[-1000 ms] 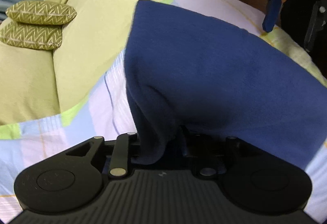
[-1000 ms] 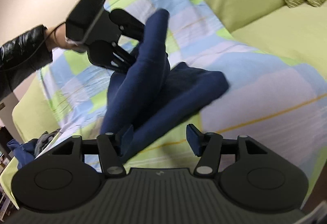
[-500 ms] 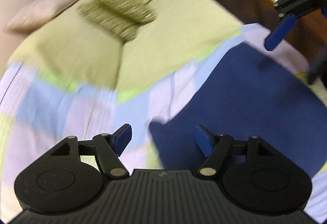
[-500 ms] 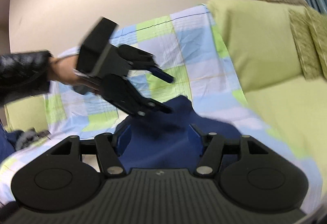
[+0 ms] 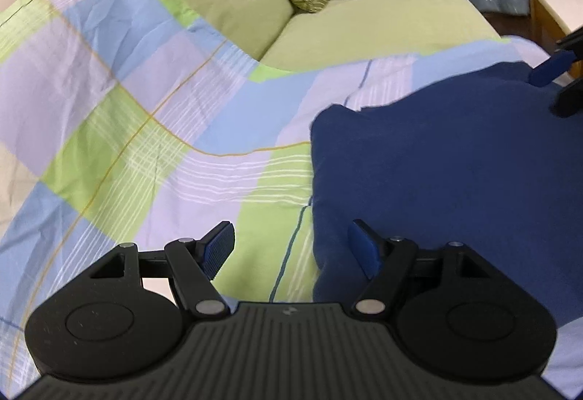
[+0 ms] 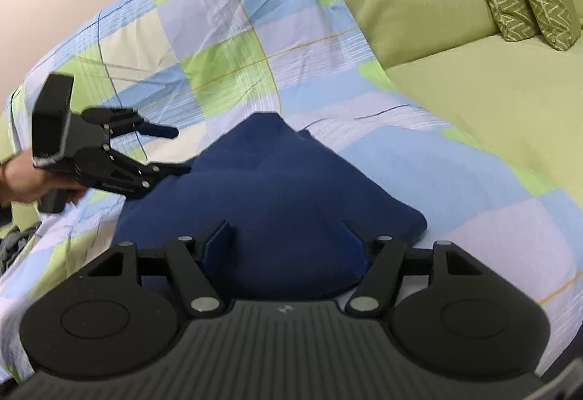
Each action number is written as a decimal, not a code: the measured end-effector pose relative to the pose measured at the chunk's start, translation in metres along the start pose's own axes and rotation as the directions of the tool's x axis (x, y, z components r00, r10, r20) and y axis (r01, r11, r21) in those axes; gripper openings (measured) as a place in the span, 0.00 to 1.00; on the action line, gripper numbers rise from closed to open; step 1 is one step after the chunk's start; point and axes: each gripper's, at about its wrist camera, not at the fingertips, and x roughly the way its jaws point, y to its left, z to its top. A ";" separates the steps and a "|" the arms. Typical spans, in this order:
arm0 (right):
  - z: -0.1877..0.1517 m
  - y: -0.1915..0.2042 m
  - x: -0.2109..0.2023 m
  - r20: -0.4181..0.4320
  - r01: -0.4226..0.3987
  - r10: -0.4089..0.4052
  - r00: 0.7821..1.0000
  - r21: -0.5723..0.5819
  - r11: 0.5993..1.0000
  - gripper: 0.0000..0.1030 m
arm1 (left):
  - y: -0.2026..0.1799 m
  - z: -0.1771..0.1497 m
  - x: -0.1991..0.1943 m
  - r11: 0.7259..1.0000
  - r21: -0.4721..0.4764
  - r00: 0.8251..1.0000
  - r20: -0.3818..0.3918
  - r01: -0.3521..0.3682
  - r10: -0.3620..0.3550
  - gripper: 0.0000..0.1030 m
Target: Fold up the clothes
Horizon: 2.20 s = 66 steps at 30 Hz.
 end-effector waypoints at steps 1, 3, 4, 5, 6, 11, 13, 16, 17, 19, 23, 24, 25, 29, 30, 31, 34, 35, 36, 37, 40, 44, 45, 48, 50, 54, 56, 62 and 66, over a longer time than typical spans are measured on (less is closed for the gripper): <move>-0.001 0.001 -0.004 0.009 -0.002 0.002 1.000 0.007 1.000 0.61 | 0.008 -0.001 -0.004 0.999 -0.047 1.000 0.005 0.015 -0.015 0.70; -0.001 0.000 -0.024 0.042 -0.012 0.009 0.999 0.074 0.997 0.62 | 0.029 -0.006 -0.015 0.977 -0.197 0.997 0.013 0.082 -0.081 0.69; -0.005 -0.002 -0.030 0.053 -0.021 0.014 0.998 0.116 0.993 0.62 | 0.038 -0.010 -0.020 0.955 -0.269 0.992 0.016 0.123 -0.123 0.69; -0.010 -0.004 -0.036 0.063 -0.029 0.019 0.998 0.159 0.987 0.63 | 0.046 -0.015 -0.020 0.924 -0.343 0.985 0.018 0.167 -0.171 0.68; -0.015 -0.005 -0.041 0.068 -0.036 0.023 0.997 0.199 0.979 0.64 | 0.053 -0.020 -0.020 0.885 -0.416 0.975 0.022 0.211 -0.221 0.68; -0.040 -0.008 -0.038 0.049 -0.074 0.061 0.997 0.347 0.935 0.64 | 0.075 -0.030 0.009 0.736 -0.597 0.927 0.033 0.319 -0.374 0.69; -0.046 -0.009 -0.032 0.031 -0.070 0.062 0.998 0.386 0.920 0.64 | 0.080 -0.030 0.024 0.709 -0.617 0.909 0.025 0.341 -0.416 0.73; -0.056 -0.014 -0.022 0.020 -0.080 0.080 0.997 0.442 0.893 0.65 | 0.089 -0.034 0.047 0.649 -0.655 0.863 0.011 0.387 -0.505 0.78; -0.057 -0.016 -0.018 0.019 -0.083 0.083 0.996 0.448 0.890 0.65 | 0.093 -0.037 0.056 0.613 -0.678 0.838 0.009 0.406 -0.546 0.79; -0.059 -0.021 -0.012 0.021 -0.089 0.090 0.996 0.463 0.882 0.66 | 0.098 -0.044 0.071 0.543 -0.718 0.788 0.013 0.436 -0.616 0.79; -0.057 -0.027 -0.001 0.030 -0.102 0.100 0.995 0.499 0.861 0.67 | 0.098 -0.053 0.092 0.443 -0.758 0.722 0.052 0.478 -0.690 0.80; -0.056 -0.028 0.004 0.032 -0.105 0.103 0.994 0.509 0.854 0.69 | 0.096 -0.054 0.094 0.429 -0.760 0.712 0.062 0.488 -0.700 0.80; -0.056 -0.029 0.007 0.034 -0.106 0.103 0.994 0.516 0.850 0.71 | 0.095 -0.055 0.096 0.418 -0.761 0.704 0.071 0.497 -0.707 0.80; -0.054 -0.027 0.015 0.048 -0.105 0.094 0.994 0.534 0.839 0.73 | 0.087 -0.060 0.098 0.366 -0.743 0.677 0.155 0.560 -0.720 0.60; -0.053 -0.026 0.016 0.045 -0.100 0.090 0.995 0.531 0.842 0.73 | 0.086 -0.061 0.097 0.354 -0.743 0.674 0.173 0.568 -0.718 0.55; -0.052 -0.025 0.017 0.039 -0.094 0.086 0.996 0.524 0.846 0.65 | 0.084 -0.064 0.093 0.355 -0.739 0.684 0.192 0.573 -0.704 0.53; -0.046 -0.025 0.019 0.009 -0.079 0.086 0.996 0.493 0.866 0.40 | 0.078 -0.072 0.075 0.360 -0.730 0.721 0.257 0.581 -0.643 0.44; -0.043 -0.026 0.018 0.006 -0.088 0.097 0.995 0.489 0.868 0.37 | 0.077 -0.074 0.067 0.362 -0.730 0.734 0.275 0.580 -0.621 0.42; -0.040 -0.025 0.016 0.004 -0.094 0.105 0.994 0.475 0.875 0.32 | 0.074 -0.077 0.058 0.364 -0.731 0.746 0.292 0.578 -0.599 0.41; -0.037 -0.023 0.015 0.001 -0.097 0.109 0.994 0.462 0.882 0.30 | 0.069 -0.081 0.040 0.380 -0.727 0.767 0.310 0.572 -0.562 0.40; -0.017 -0.007 0.009 -0.009 -0.128 0.142 0.990 0.376 0.918 0.27 | 0.060 -0.090 -0.007 0.421 -0.727 0.814 0.333 0.543 -0.475 0.39; 0.013 0.020 0.021 -0.069 -0.238 0.264 0.962 0.261 0.936 0.27 | 0.041 -0.130 -0.102 0.427 -0.808 0.912 0.324 0.406 -0.253 0.39; 0.020 0.027 0.029 -0.092 -0.280 0.308 0.947 0.234 0.931 0.27 | 0.036 -0.142 -0.127 0.415 -0.834 0.931 0.312 0.364 -0.190 0.39; 0.039 0.057 0.067 -0.204 -0.424 0.451 0.869 0.165 0.890 0.27 | 0.017 -0.177 -0.161 0.342 -0.898 0.961 0.259 0.277 -0.099 0.41; 0.037 0.076 0.093 -0.286 -0.463 0.484 0.827 0.139 0.875 0.28 | -0.007 -0.217 -0.167 0.233 -0.952 0.979 0.188 0.200 -0.076 0.42; 0.013 0.100 0.136 -0.420 -0.471 0.461 0.782 0.087 0.878 0.42 | -0.032 -0.271 -0.162 0.064 -0.974 0.976 0.217 0.219 -0.032 0.57; 0.009 0.098 0.138 -0.401 -0.455 0.460 0.792 0.116 0.883 0.45 | -0.033 -0.273 -0.169 0.070 -0.974 0.977 0.215 0.215 -0.007 0.59; 0.017 0.074 0.064 -0.196 -0.382 0.413 0.889 0.179 0.907 0.46 | -0.017 -0.238 -0.212 0.320 -0.939 0.980 0.169 0.128 0.105 0.56; 0.009 0.104 0.016 -0.113 -0.435 0.441 0.890 0.073 0.897 0.46 | -0.010 -0.203 -0.202 0.453 -0.879 0.973 0.213 0.152 0.086 0.56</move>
